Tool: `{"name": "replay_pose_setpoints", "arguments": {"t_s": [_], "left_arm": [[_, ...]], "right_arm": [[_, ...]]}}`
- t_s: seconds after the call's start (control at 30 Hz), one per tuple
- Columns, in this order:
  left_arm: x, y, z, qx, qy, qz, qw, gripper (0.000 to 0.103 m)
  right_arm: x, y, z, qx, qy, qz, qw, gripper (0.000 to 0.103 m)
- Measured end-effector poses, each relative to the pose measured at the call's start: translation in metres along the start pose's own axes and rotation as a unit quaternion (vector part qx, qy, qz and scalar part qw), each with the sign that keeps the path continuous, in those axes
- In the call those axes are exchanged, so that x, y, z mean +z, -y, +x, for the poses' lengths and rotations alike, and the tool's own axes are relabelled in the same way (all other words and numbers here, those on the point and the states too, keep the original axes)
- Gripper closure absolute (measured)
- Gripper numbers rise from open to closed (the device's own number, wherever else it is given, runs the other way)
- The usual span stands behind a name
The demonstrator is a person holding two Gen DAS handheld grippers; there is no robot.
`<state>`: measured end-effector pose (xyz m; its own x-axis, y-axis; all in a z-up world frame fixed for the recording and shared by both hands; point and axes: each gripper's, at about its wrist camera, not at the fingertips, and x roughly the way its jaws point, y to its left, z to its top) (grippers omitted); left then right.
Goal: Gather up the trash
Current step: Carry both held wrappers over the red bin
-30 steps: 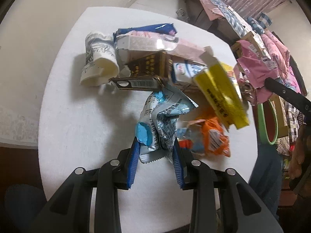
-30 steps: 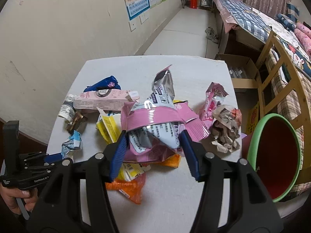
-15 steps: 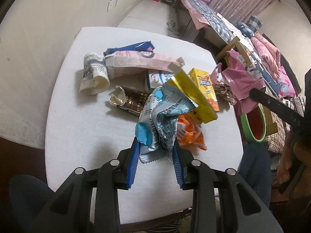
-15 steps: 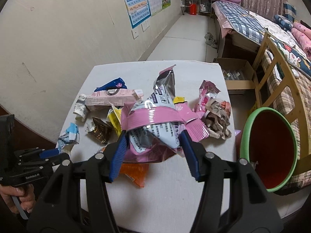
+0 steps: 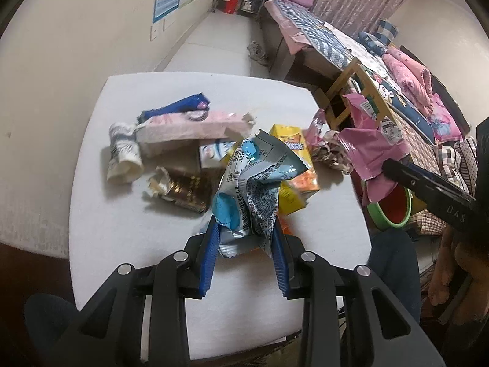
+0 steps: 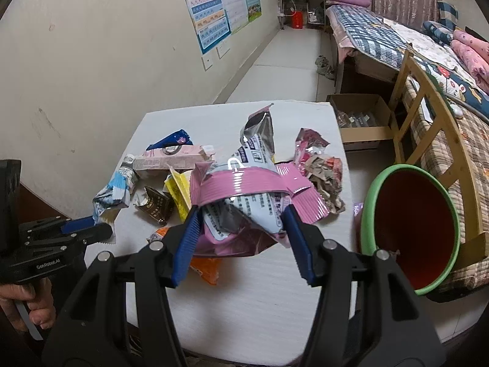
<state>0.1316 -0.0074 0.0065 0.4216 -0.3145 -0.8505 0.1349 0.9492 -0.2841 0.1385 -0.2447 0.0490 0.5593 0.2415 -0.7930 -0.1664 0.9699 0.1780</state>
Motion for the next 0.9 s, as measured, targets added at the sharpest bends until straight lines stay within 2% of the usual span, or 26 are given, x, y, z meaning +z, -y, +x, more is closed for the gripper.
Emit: {"name": "replay_pose_setpoints", "arguments": {"t_s": [0.3,0.53,0.9], "left_arm": [[0.020,0.042,0.005,-0.008,0.006,0.031,0.9995,0.073],[0.037,0.090,0.017,-0.024,0.005,0.068,0.9974,0.073],[0.061,0.176,0.048,-0.061,-0.010,0.125,0.9902,0.073]], "right_arm": [[-0.004,0.032,-0.013,-0.014,0.006,0.022,1.000,0.049],[-0.009,0.068,-0.024,-0.030,0.011,0.045,0.998,0.049],[-0.019,0.149,-0.043,-0.071,0.019,0.099,0.992,0.049]]}}
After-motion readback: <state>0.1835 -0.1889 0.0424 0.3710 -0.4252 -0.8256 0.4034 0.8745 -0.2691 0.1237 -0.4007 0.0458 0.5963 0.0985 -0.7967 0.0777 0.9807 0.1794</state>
